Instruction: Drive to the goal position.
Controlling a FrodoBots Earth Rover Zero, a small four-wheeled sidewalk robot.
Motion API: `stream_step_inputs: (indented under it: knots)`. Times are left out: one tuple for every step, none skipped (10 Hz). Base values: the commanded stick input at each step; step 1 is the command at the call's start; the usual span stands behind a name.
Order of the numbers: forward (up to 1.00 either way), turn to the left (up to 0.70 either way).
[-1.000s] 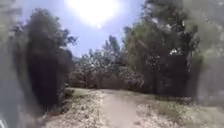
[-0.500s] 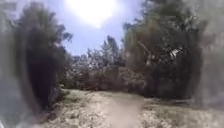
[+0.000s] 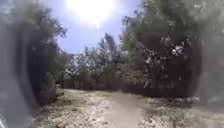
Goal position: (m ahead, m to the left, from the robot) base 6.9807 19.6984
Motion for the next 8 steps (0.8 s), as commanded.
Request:
stream_step_inputs:
  knots:
    - [0.85, 0.00]
    - [0.85, 0.04]
    - [0.85, 0.23]
    - [0.85, 0.31]
    - [0.85, 0.06]
    - [0.85, 0.00]
    - [0.85, 0.00]
    - [0.85, 0.00]
